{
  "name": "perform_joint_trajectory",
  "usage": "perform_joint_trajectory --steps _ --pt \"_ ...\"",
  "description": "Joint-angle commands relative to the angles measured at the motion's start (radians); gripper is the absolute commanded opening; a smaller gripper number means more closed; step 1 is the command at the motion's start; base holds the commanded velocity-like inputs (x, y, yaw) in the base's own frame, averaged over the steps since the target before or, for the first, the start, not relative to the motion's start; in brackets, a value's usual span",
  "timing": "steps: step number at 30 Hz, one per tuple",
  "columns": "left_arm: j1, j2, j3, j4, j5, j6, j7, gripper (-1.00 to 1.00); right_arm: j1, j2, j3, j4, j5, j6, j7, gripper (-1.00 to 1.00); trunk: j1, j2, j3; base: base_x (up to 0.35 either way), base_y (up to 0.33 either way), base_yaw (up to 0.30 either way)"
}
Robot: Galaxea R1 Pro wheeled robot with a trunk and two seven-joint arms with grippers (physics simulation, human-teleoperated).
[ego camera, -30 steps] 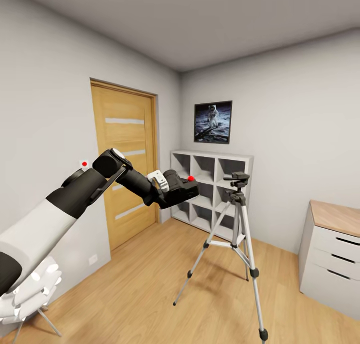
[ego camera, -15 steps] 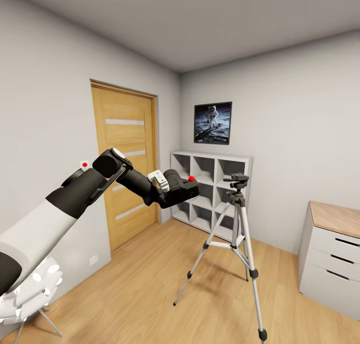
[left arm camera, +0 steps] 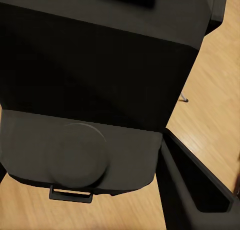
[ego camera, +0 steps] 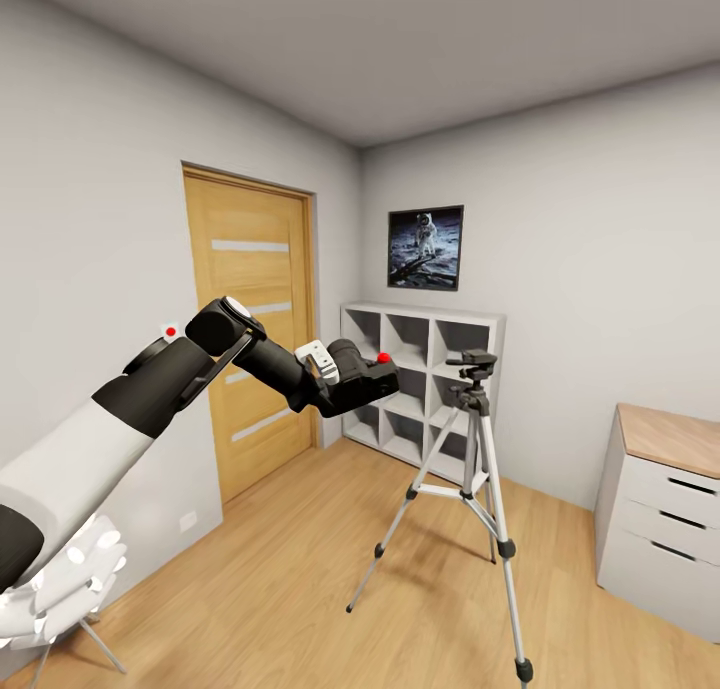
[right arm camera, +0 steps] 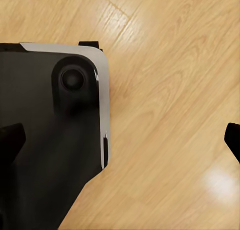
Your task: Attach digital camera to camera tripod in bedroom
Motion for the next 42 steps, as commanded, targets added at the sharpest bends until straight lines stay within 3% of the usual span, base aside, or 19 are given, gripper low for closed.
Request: perform_joint_trajectory --steps 1,18,20,25,31,42 --pt "0.000 0.000 0.000 -0.001 -0.012 0.007 -0.012 -1.00 -0.001 0.000 0.003 0.002 -0.002 0.000 0.004 1.00 -0.004 0.007 0.003 0.000 0.000 0.000" --pt "0.000 0.000 -0.001 -0.001 -0.012 0.007 -0.012 -1.00 -0.001 0.000 0.003 0.002 -0.002 0.000 0.004 1.00 -0.004 0.007 0.003 0.000 0.000 0.000" --pt "0.011 -0.008 0.011 -0.013 0.005 0.003 -0.013 -1.00 -0.001 -0.012 0.002 -0.010 -0.005 0.012 0.015 1.00 -0.004 0.006 0.003 0.000 0.000 0.000" --pt "0.037 -0.014 0.038 -0.014 0.006 0.004 -0.013 -1.00 -0.001 -0.035 0.001 -0.026 -0.005 0.009 0.022 1.00 -0.004 0.006 0.003 0.000 0.000 0.000" --pt "0.045 -0.042 0.049 -0.009 0.008 0.007 -0.010 -1.00 -0.001 -0.019 0.000 -0.059 -0.005 -0.024 0.021 1.00 -0.004 0.006 0.003 0.000 0.000 0.000" --pt "0.046 -0.050 0.050 -0.014 0.008 0.007 -0.010 -1.00 -0.001 -0.017 0.000 -0.068 -0.005 -0.086 0.020 1.00 -0.004 0.006 0.003 0.008 0.000 0.000"
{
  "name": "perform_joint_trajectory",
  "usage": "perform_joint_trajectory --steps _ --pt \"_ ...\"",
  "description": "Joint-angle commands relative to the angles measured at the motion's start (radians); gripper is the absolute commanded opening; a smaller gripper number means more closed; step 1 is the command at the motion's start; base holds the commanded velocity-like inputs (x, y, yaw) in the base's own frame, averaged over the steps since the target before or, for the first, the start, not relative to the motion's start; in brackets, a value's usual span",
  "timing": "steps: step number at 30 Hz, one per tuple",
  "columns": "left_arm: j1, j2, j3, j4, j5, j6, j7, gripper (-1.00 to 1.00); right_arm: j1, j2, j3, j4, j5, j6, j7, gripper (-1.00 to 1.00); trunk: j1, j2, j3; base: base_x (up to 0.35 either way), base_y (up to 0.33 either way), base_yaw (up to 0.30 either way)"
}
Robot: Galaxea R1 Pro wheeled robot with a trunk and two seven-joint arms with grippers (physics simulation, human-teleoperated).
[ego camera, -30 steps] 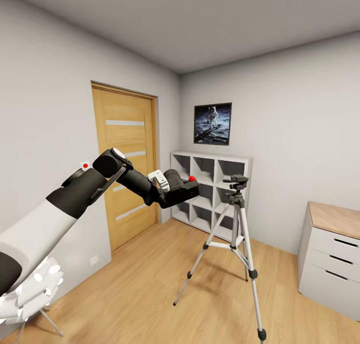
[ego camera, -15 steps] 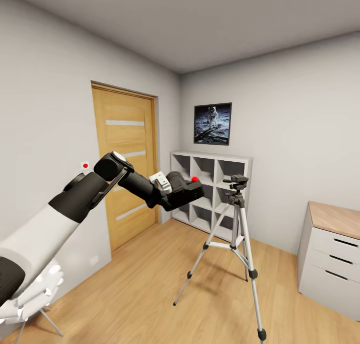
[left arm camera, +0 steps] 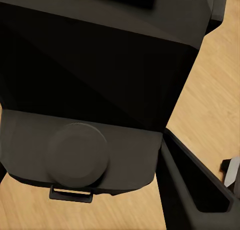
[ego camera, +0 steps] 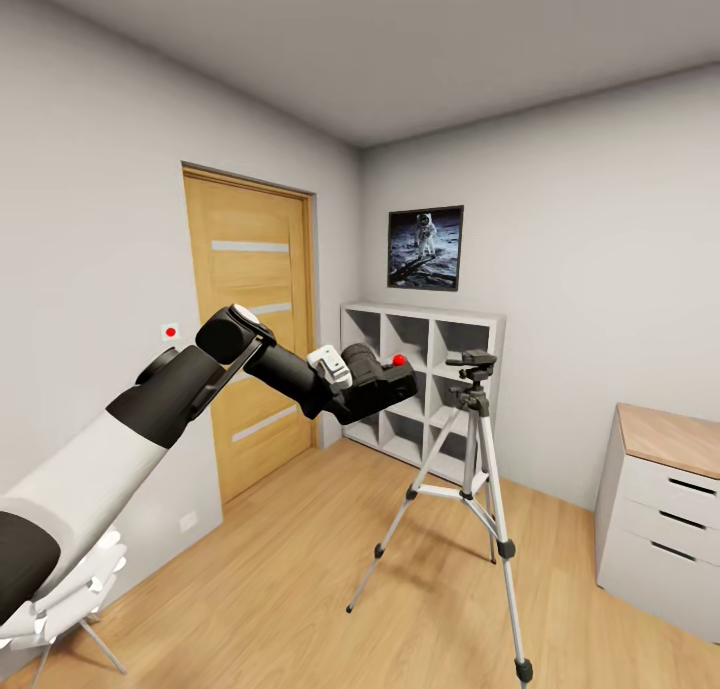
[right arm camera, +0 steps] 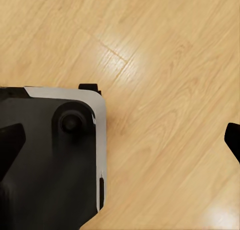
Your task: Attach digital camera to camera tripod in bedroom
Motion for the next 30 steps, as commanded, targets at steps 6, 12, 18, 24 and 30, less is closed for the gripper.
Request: perform_joint_trajectory --steps 6,12,18,24,30 --pt "-0.001 0.000 -0.001 -0.005 -0.012 0.007 -0.012 -1.00 0.000 0.000 0.003 0.001 -0.003 -0.037 0.003 1.00 0.000 -0.001 -0.001 0.104 -0.060 0.037" --pt "-0.001 0.000 -0.001 -0.013 -0.012 0.007 -0.012 -1.00 0.000 0.000 0.003 0.001 -0.004 -0.071 0.003 1.00 0.000 -0.001 -0.001 0.228 -0.187 0.230" --pt "-0.001 -0.001 -0.001 -0.026 -0.012 0.007 -0.011 -1.00 0.000 0.000 0.003 0.001 -0.004 -0.098 0.003 1.00 0.000 -0.001 -0.001 0.237 -0.225 0.189" --pt "-0.001 -0.001 -0.001 -0.032 -0.012 0.007 -0.010 -1.00 0.000 0.000 0.002 0.001 -0.005 -0.099 0.002 1.00 0.000 -0.001 -0.001 0.151 -0.284 0.020" --pt "-0.001 0.000 -0.001 -0.031 -0.012 0.007 -0.009 -1.00 0.000 0.001 0.001 0.001 -0.005 -0.099 0.002 1.00 0.000 -0.001 -0.001 0.052 -0.305 0.208"
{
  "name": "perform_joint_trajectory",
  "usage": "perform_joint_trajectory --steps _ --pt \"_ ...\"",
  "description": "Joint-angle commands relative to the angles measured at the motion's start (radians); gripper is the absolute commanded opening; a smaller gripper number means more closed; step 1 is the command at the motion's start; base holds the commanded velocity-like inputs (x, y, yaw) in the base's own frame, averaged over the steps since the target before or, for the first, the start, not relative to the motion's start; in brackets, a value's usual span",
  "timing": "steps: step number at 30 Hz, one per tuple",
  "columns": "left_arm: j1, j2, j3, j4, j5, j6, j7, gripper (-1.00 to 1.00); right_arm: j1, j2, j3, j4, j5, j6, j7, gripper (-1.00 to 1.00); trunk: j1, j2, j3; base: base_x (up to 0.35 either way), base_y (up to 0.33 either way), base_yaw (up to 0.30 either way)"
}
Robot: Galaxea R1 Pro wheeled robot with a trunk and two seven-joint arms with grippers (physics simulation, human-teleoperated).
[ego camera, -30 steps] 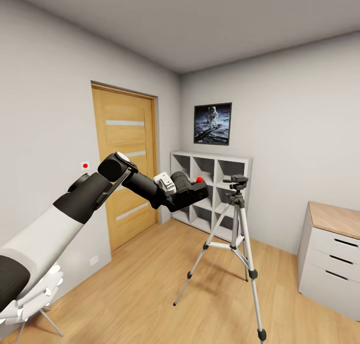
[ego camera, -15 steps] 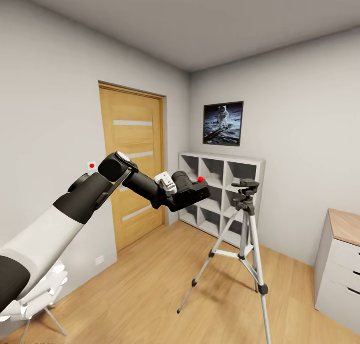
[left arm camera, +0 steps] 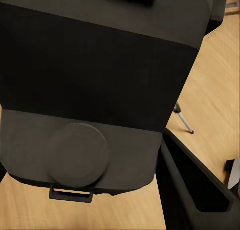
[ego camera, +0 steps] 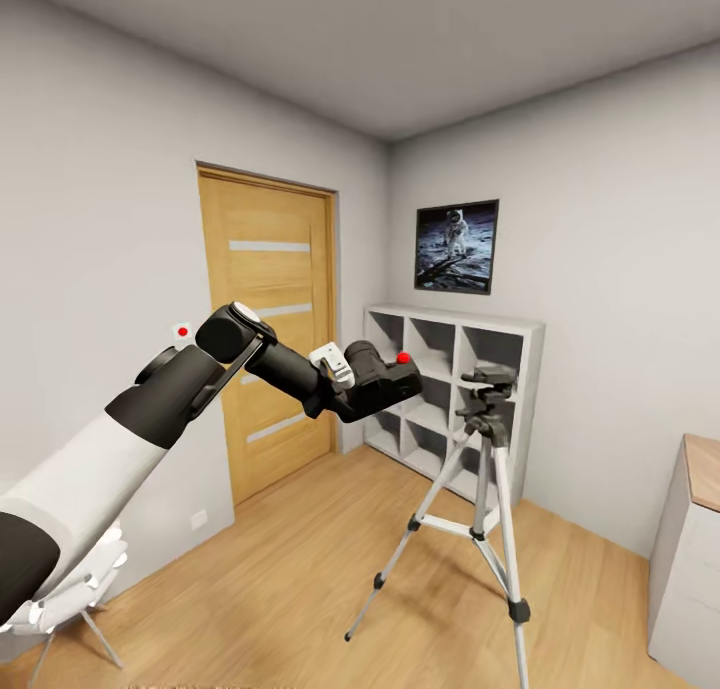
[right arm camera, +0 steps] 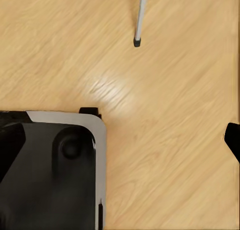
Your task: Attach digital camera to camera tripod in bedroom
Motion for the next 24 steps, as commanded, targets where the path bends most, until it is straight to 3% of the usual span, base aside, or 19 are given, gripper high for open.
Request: perform_joint_trajectory --steps 1,11,19,24 --pt "-0.001 0.000 0.000 -0.001 -0.011 0.008 -0.011 -1.00 0.000 0.000 0.002 0.001 -0.003 -0.003 0.004 1.00 0.000 -0.001 -0.001 0.009 -0.308 0.267" --pt "-0.001 0.000 0.000 -0.001 -0.011 0.008 -0.009 -1.00 0.000 0.000 0.003 0.001 -0.003 0.000 0.004 1.00 0.000 -0.001 -0.001 0.001 -0.309 0.253" --pt "-0.001 0.000 0.000 -0.001 -0.011 0.008 -0.007 -1.00 0.000 0.003 0.005 0.021 -0.003 0.007 0.004 1.00 0.000 -0.001 -0.001 0.000 -0.309 0.118" --pt "-0.001 0.000 0.000 -0.001 -0.011 0.008 -0.006 -1.00 0.000 0.019 0.005 0.061 -0.003 0.008 0.002 1.00 0.000 -0.001 -0.001 0.000 -0.309 0.082"
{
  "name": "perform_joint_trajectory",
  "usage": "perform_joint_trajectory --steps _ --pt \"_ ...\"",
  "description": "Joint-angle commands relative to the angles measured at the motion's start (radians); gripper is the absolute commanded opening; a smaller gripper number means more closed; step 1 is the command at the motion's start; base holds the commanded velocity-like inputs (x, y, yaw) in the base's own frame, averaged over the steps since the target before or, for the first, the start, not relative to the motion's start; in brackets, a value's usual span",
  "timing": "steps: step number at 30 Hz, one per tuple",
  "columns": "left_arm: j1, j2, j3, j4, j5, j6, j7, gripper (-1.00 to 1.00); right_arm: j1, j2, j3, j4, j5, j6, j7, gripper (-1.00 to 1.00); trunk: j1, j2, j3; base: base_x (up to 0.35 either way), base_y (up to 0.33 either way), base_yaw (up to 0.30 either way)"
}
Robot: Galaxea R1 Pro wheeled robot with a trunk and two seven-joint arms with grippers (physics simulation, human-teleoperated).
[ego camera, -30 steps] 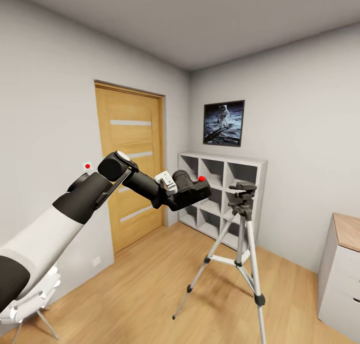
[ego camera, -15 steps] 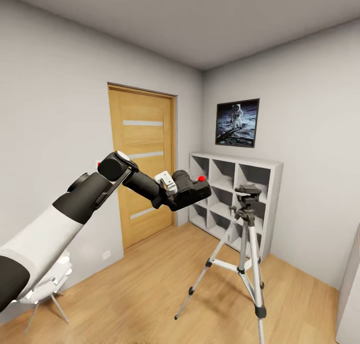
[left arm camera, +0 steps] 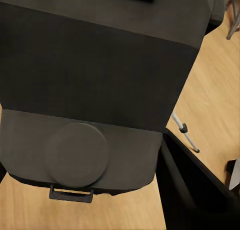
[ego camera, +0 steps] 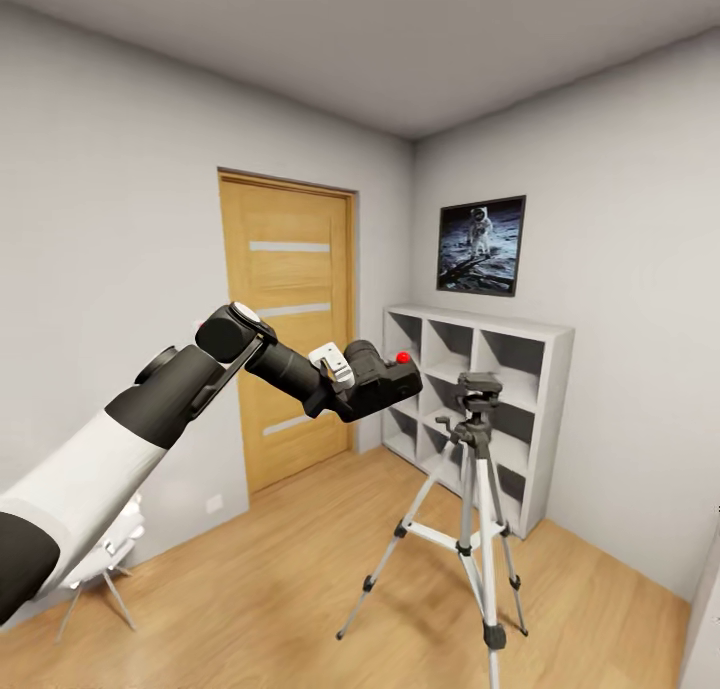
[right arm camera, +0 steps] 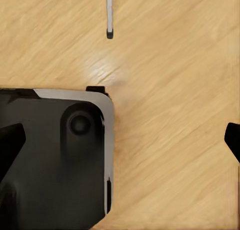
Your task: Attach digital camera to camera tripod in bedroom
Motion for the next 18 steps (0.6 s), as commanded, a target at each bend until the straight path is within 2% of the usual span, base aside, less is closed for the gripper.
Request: perform_joint_trajectory --steps 1,11,12,18 --pt "-0.001 0.000 0.000 -0.001 -0.011 0.008 -0.011 -1.00 -0.002 0.001 0.003 0.007 -0.003 -0.007 0.004 1.00 0.000 -0.001 0.000 0.000 -0.309 0.042" --pt "-0.001 0.000 0.000 -0.002 -0.011 0.008 -0.010 -1.00 0.029 0.009 0.003 0.015 -0.003 0.016 0.001 1.00 0.000 -0.001 0.000 0.000 -0.307 0.010" --pt "-0.001 0.000 0.000 -0.002 -0.011 0.008 -0.010 -1.00 0.046 0.025 0.003 0.016 -0.003 0.033 0.001 1.00 0.000 -0.001 -0.001 0.000 -0.186 0.000" --pt "-0.001 0.000 0.000 -0.002 -0.011 0.008 -0.012 -1.00 0.054 0.034 0.003 0.016 -0.003 0.045 0.001 1.00 0.000 -0.001 -0.009 0.000 -0.067 0.000"
